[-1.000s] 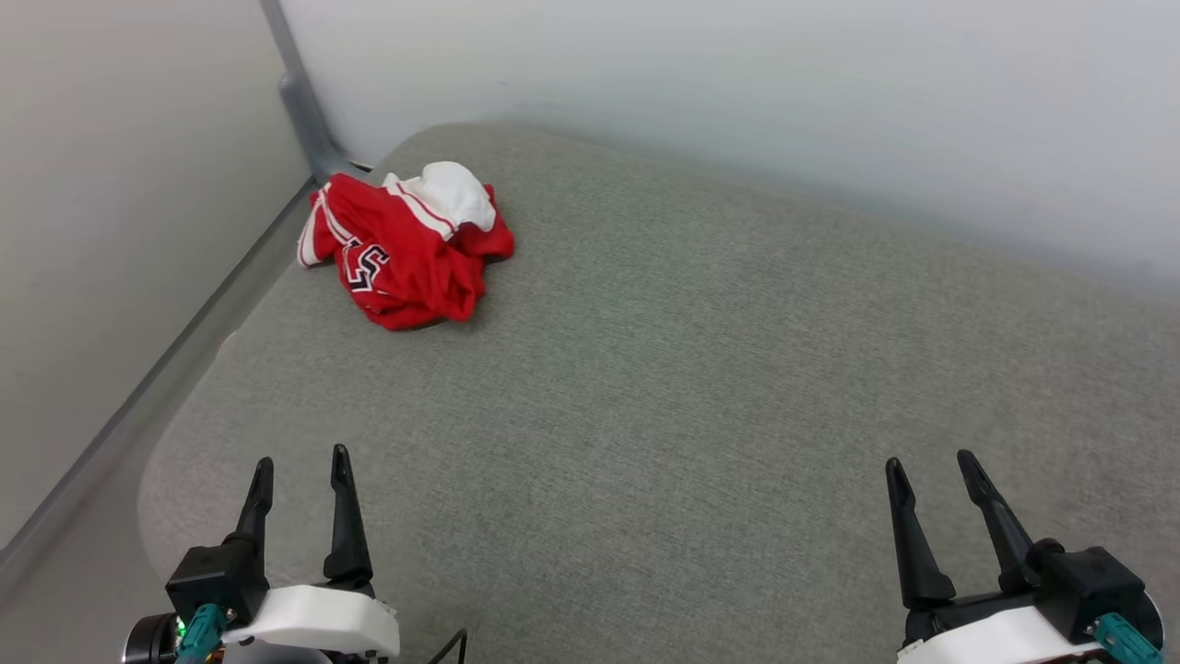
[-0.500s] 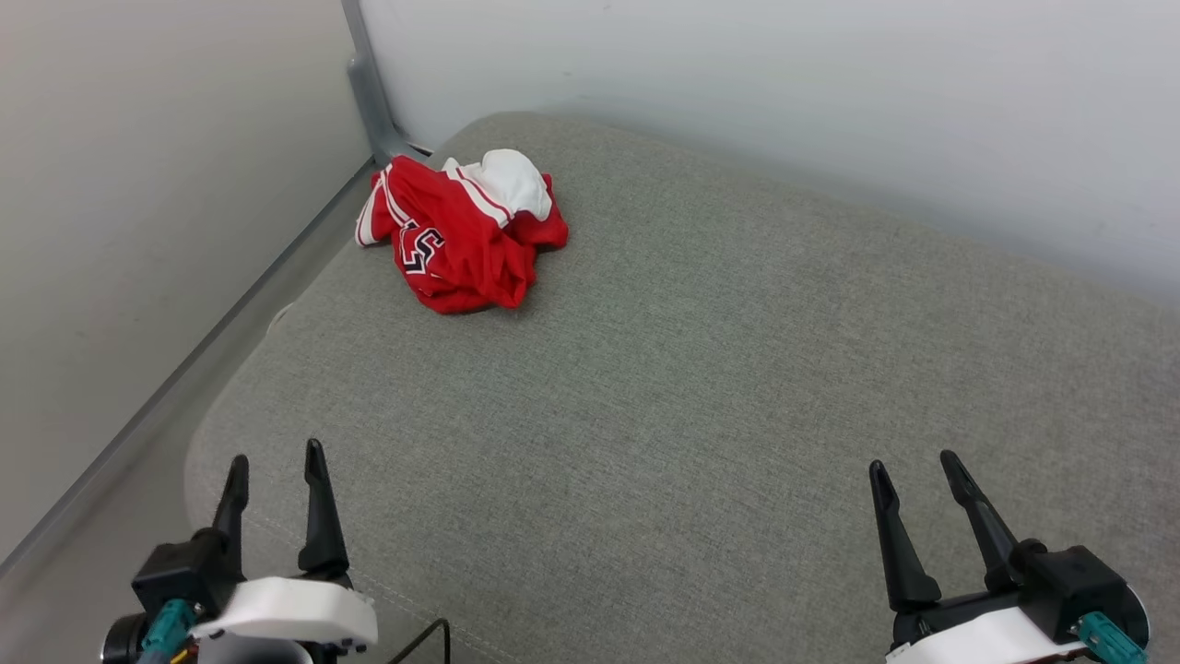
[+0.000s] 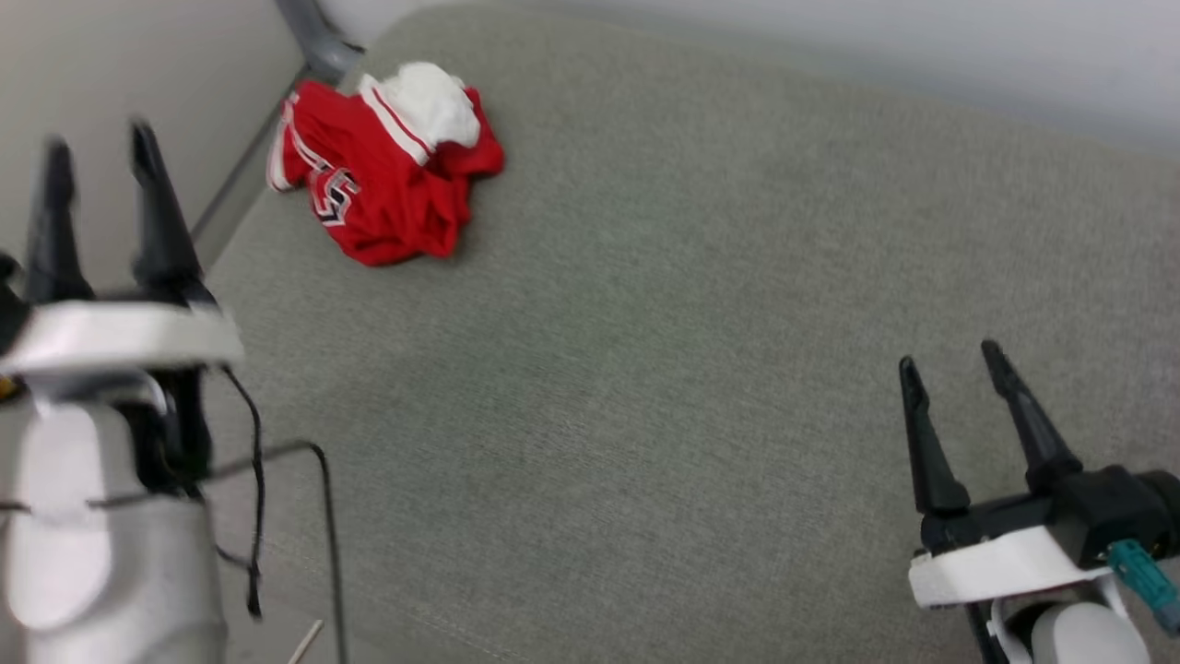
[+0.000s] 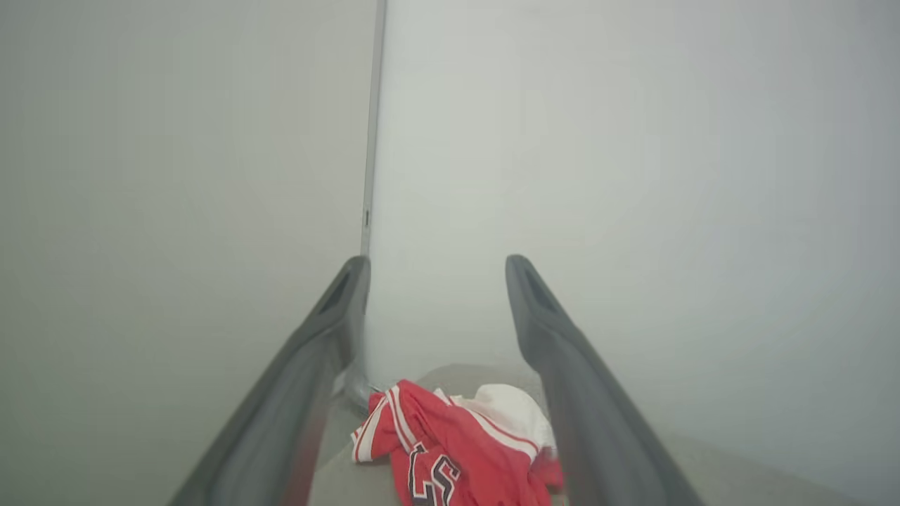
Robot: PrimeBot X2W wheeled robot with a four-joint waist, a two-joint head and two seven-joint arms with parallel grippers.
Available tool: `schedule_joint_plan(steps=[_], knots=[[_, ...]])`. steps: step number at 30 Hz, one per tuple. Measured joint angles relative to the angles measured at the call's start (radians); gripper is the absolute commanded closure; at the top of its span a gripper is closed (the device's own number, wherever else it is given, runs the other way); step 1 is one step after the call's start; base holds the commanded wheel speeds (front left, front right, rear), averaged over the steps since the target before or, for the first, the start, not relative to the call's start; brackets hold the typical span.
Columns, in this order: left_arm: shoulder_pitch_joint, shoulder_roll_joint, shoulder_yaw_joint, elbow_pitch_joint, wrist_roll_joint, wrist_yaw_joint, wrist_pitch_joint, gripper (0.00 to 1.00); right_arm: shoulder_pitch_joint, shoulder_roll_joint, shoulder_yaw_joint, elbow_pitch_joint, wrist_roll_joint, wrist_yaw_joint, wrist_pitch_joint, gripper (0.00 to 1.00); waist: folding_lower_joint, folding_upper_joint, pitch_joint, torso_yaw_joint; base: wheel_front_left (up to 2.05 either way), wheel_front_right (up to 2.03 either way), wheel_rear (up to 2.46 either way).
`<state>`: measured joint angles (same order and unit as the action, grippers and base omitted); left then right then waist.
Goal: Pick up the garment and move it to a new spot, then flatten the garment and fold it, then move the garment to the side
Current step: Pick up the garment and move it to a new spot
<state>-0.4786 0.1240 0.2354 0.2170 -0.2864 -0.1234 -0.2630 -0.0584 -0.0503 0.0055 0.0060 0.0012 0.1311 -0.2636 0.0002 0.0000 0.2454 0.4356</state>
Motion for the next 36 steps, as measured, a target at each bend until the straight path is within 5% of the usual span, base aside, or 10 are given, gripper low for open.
schedule_joint_plan(steps=[11,24,29,36], knots=[[-0.324,0.268,-0.163,0.179,-0.192,-0.006,0.015,0.0,-0.069,0.0,-0.051,-0.091,-0.064,0.0,0.0,0.0,0.0002,0.0,0.202,-0.078,0.0,0.0,0.0],[-0.521,0.527,-0.48,0.341,-0.574,-0.006,0.695,0.0,-0.109,0.0,-0.063,-0.125,-0.084,0.0,0.0,0.0,0.0,0.0,0.312,-0.148,0.0,0.0,0.0],[-0.53,0.566,-0.569,0.377,-0.656,-0.006,0.878,0.0,-0.124,0.0,-0.071,-0.128,-0.093,0.0,0.0,0.0,0.0,0.0,0.347,-0.167,0.0,0.0,0.0],[-0.558,0.57,-0.661,0.459,-0.704,-0.006,0.982,0.0,-0.14,0.001,-0.076,-0.135,-0.098,0.0,-0.001,0.0,-0.0001,0.0,0.396,-0.19,0.0,0.0,0.0]])
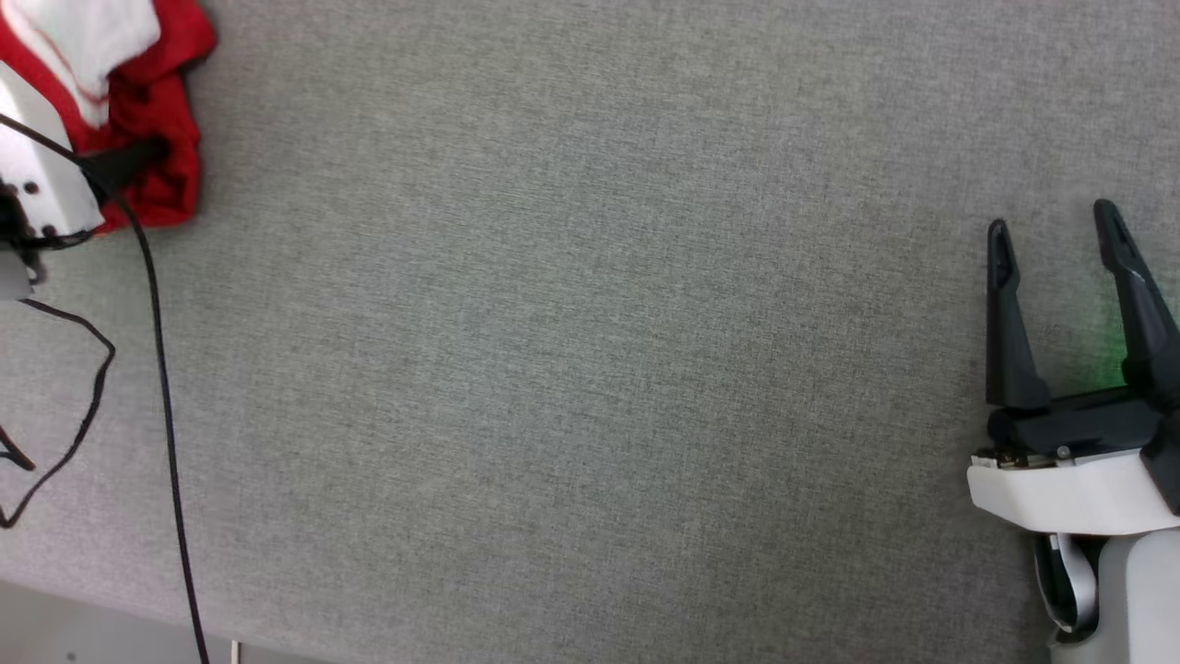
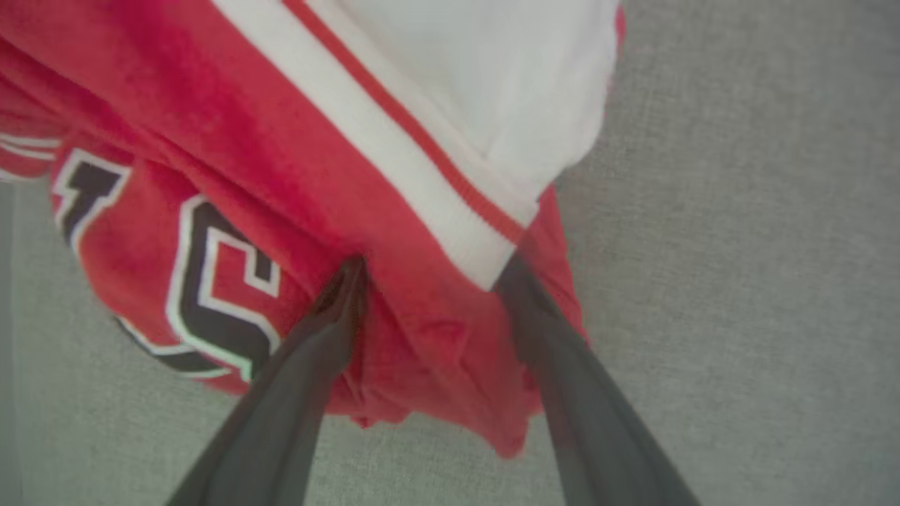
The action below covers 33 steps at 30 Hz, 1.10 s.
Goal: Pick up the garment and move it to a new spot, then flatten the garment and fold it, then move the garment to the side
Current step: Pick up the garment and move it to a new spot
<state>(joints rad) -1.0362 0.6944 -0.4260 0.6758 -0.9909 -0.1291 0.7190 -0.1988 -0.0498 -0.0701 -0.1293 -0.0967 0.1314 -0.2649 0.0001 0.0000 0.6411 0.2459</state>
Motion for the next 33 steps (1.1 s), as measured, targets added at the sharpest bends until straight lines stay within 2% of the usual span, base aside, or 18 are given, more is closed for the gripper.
schedule_joint_plan(steps=[3,7,8,9,17,25,26,31,33], knots=[[-0.019,-0.004,-0.063,0.043,0.024,0.0,0.031,0.0,-0.005,0.001,-0.004,0.0,0.0,0.0,-0.001,0.0,-0.0001,0.0,0.014,-0.008,0.0,0.0,0.0],[-0.054,-0.016,-0.102,0.096,0.018,0.0,0.041,0.0,-0.007,0.001,-0.004,0.004,0.001,0.0,-0.003,0.0,-0.0001,0.0001,0.018,-0.013,0.0,0.0,0.0],[-0.061,-0.018,-0.114,0.104,0.017,0.0,0.039,0.76,-0.007,0.002,-0.004,0.007,0.001,0.0,-0.003,0.0,-0.0001,0.0001,0.015,-0.013,0.0,0.0,0.0],[-0.063,-0.02,-0.123,0.108,0.016,0.0,0.031,1.0,-0.007,0.002,-0.005,0.012,0.003,0.0,-0.003,0.0,-0.0001,0.0,0.011,-0.013,0.0,0.0,0.0],[-0.068,0.007,-0.228,0.07,0.009,0.0,-0.095,1.0,0.011,0.0,0.001,0.063,0.034,0.0,-0.002,0.0,0.0,0.0,-0.067,-0.004,0.0,0.0,0.0],[-0.118,0.078,-0.37,-0.123,0.011,0.0,-0.192,1.0,0.049,0.0,0.027,0.111,0.085,0.0,0.001,0.0,0.0,0.0,-0.197,0.014,0.0,0.0,0.0],[-0.144,0.088,-0.424,-0.208,0.02,0.0,-0.213,1.0,0.061,0.0,0.032,0.126,0.102,0.0,0.001,0.0,-0.0001,0.0,-0.244,0.017,0.0,0.0,0.0],[-0.174,0.072,-0.513,-0.337,0.053,0.0,-0.221,1.0,0.067,0.0,0.037,0.133,0.129,0.0,0.001,0.0,-0.0001,0.0001,-0.298,0.0,0.0,0.0,0.0],[-0.189,0.043,-0.545,-0.386,0.064,0.0,-0.231,1.0,0.068,0.0,0.037,0.134,0.142,0.0,0.001,0.0,-0.0001,0.0,-0.307,-0.02,0.0,0.0,0.0]])
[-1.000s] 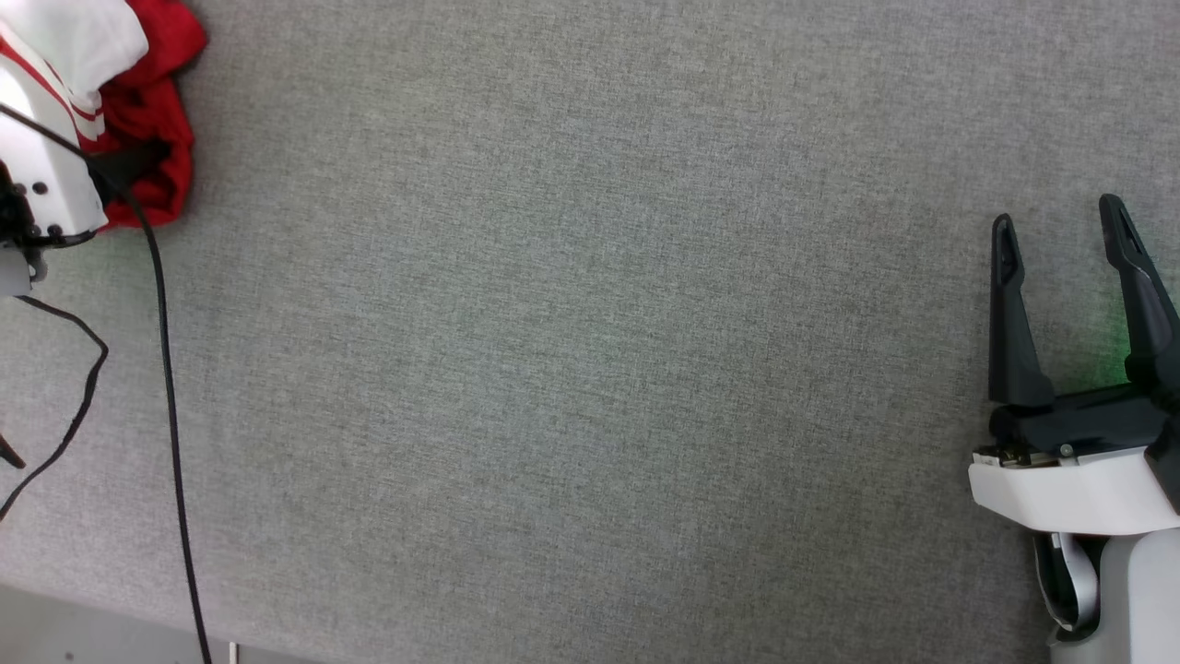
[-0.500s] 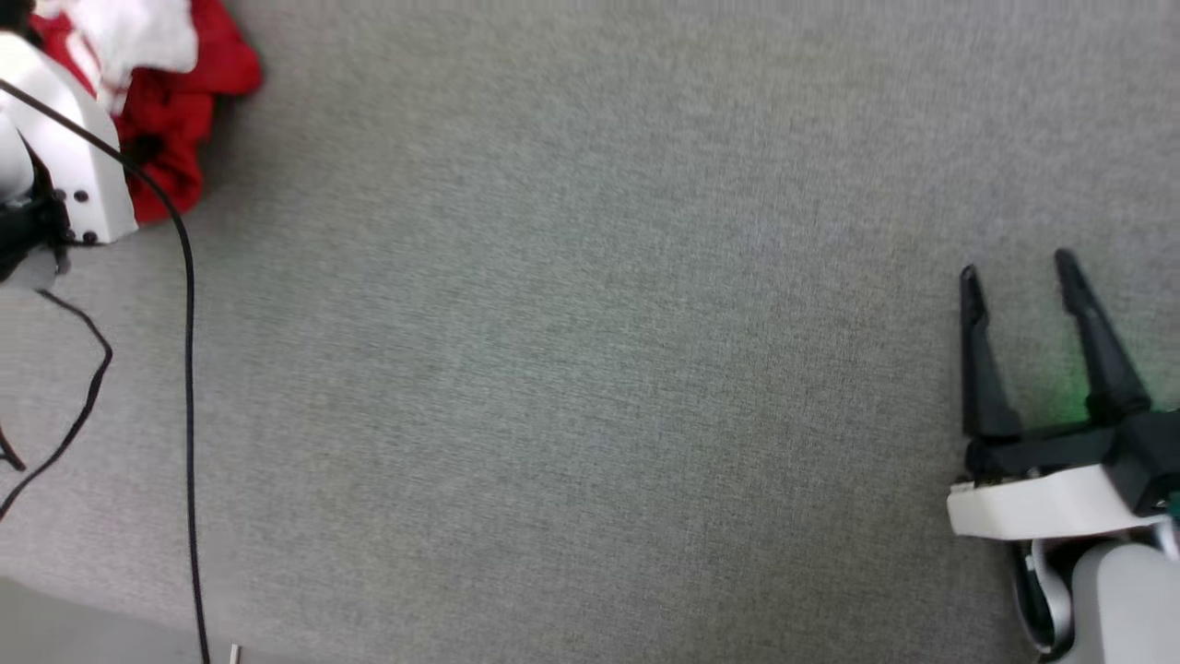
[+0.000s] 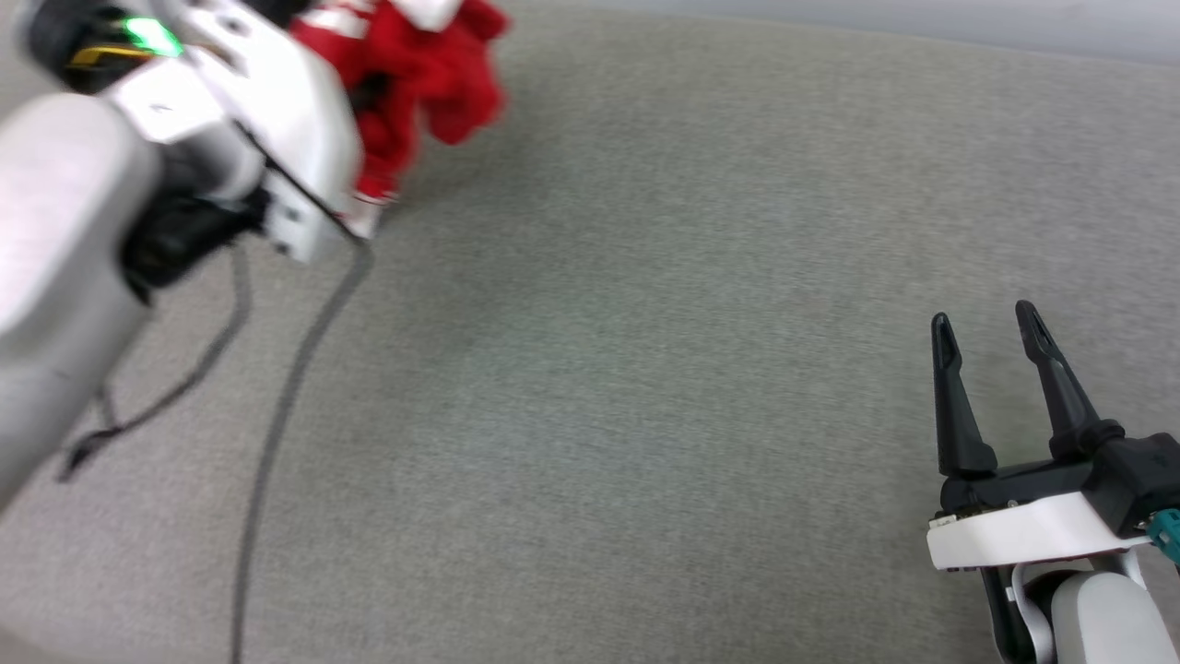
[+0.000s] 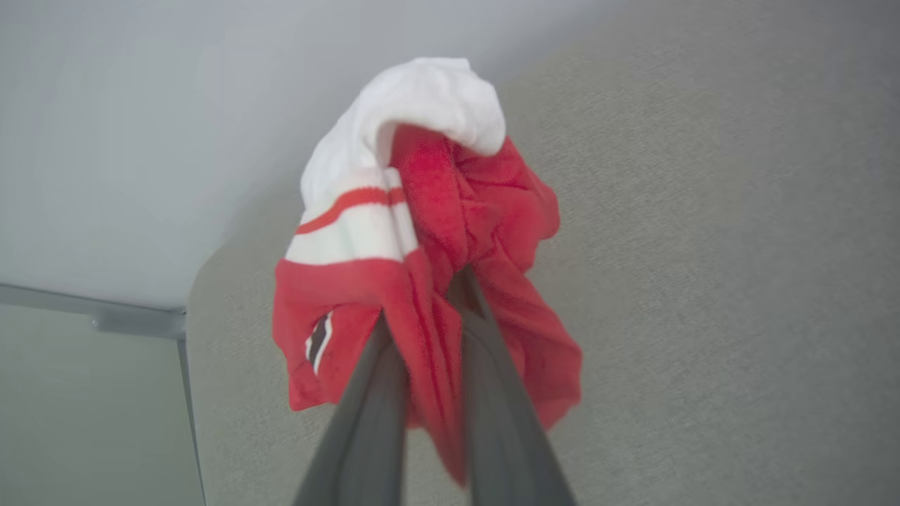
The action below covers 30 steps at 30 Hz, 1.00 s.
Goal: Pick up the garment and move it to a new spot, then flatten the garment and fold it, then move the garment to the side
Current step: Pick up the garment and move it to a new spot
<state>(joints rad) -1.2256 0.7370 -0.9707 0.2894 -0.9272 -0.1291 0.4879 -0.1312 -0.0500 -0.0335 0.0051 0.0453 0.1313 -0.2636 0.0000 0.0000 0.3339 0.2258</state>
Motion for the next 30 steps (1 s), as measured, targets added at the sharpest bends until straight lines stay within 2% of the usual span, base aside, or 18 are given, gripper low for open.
schedule_joint_plan(steps=[7,15,22,27,30], knots=[[-0.044,-0.123,-0.139,-0.107,0.021,0.0,-0.017,1.0,-0.004,-0.001,0.01,-0.001,0.034,0.0,0.0,0.0,-0.0001,0.0,-0.01,-0.104,0.0,0.0,0.0],[-0.108,-0.301,-0.273,-0.087,0.012,0.0,-0.073,1.0,-0.018,0.0,-0.014,-0.017,0.071,0.0,0.0,0.0,0.0,0.0,0.021,-0.252,0.0,0.0,0.0],[-0.094,-0.456,-0.308,-0.007,0.054,0.0,-0.093,1.0,-0.031,-0.001,-0.058,-0.039,0.103,0.0,0.0,0.0,0.0,0.0,0.085,-0.342,0.0,0.0,0.0],[0.044,-0.539,-0.312,0.014,0.151,0.0,-0.016,1.0,-0.051,-0.001,-0.077,-0.047,0.108,0.0,0.0,0.0,0.0001,0.0,0.129,-0.374,0.0,0.0,0.0],[0.114,-0.558,-0.31,0.015,0.188,0.0,0.027,1.0,-0.055,-0.001,-0.081,-0.047,0.108,0.0,0.0,0.0,0.0,0.0,0.144,-0.381,0.0,0.0,0.0]])
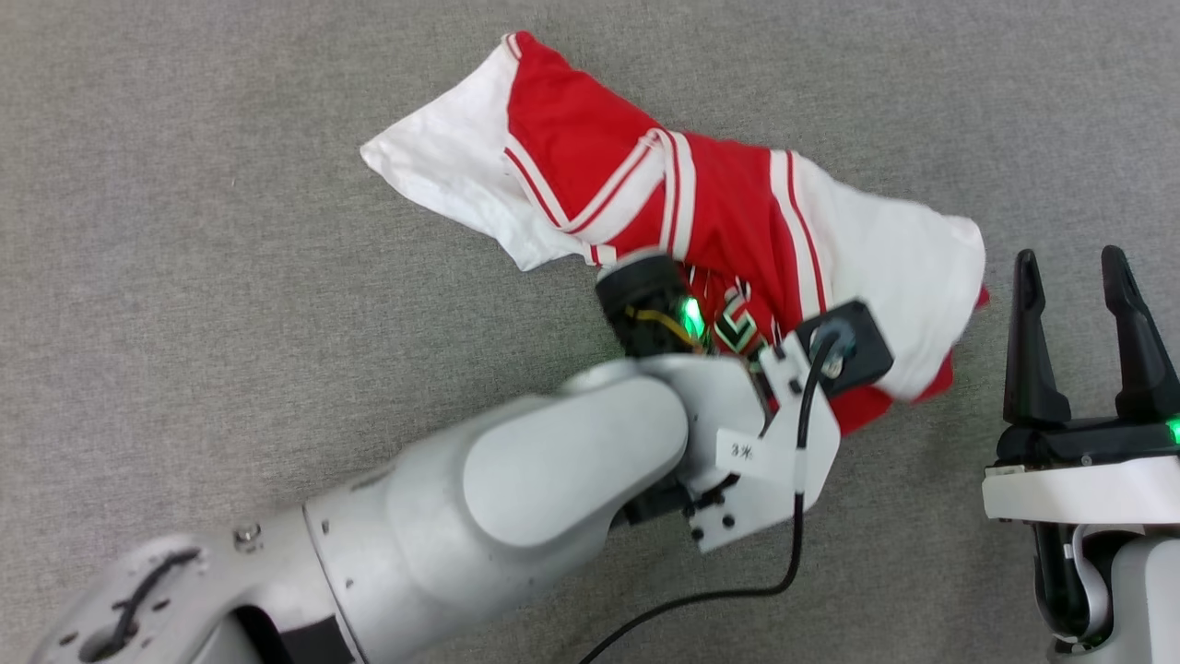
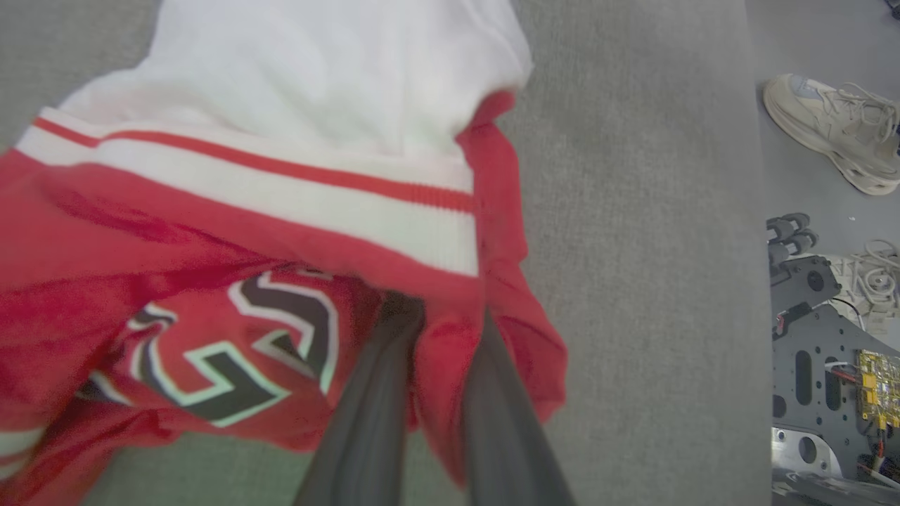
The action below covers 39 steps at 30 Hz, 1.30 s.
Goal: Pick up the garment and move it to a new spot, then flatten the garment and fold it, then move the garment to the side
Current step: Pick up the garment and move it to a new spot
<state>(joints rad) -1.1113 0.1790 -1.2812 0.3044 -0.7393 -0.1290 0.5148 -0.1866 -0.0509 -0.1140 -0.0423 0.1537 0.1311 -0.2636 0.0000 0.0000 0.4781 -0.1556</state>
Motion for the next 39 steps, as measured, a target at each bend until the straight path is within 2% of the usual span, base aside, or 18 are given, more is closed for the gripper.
schedule_joint_plan(steps=[5,7,8,9,19,23,30,36,39], knots=[[0.08,-0.007,0.007,0.002,0.021,0.001,0.041,1.0,-0.009,0.0,-0.005,0.004,0.0,0.0,0.0,0.0,0.0,0.0,0.007,0.006,0.0,0.0,0.0],[0.093,-0.012,0.006,0.002,0.006,0.001,0.019,1.0,-0.009,0.0,-0.006,0.009,-0.003,0.0,0.0,0.0,0.0,0.0,0.005,0.014,0.0,0.0,0.0],[0.093,-0.014,0.003,0.005,0.007,0.001,-0.001,0.76,-0.009,0.0,-0.006,0.012,-0.004,0.0,0.0,0.0,0.0,0.0,0.001,0.018,0.0,0.0,0.0],[0.092,-0.017,0.002,0.007,0.015,0.001,-0.031,0.0,-0.008,0.0,-0.006,0.015,-0.006,0.0,0.0,0.0,0.0,0.0,-0.005,0.023,0.0,0.0,0.0],[0.049,-0.04,0.004,0.104,-0.022,0.0,-0.443,0.0,0.057,0.001,-0.016,0.044,-0.025,0.0,0.0,0.0,0.0,0.0,-0.125,0.077,0.0,0.0,0.0],[0.065,-0.032,0.043,0.139,-0.027,0.014,-0.557,0.0,0.093,0.0,-0.03,0.052,-0.033,0.0,0.0,0.0,-0.0001,0.0,-0.183,0.11,0.0,0.0,0.0],[0.133,0.028,0.14,0.156,-0.001,0.153,-0.741,0.0,0.132,0.001,-0.036,0.062,-0.041,0.0,0.0,0.0,-0.0001,0.0,-0.268,0.177,0.0,0.0,0.0],[0.225,0.097,0.27,0.116,0.021,0.272,-0.775,0.0,0.162,0.0,-0.043,0.066,-0.045,0.0,0.0,0.0,-0.0001,0.0001,-0.318,0.229,0.0,0.0,0.0],[0.293,0.137,0.373,0.05,0.068,0.332,-0.775,0.0,0.169,0.001,-0.044,0.067,-0.045,0.0,0.0,0.0,-0.0001,0.0,-0.335,0.251,0.0,0.0,0.0]])
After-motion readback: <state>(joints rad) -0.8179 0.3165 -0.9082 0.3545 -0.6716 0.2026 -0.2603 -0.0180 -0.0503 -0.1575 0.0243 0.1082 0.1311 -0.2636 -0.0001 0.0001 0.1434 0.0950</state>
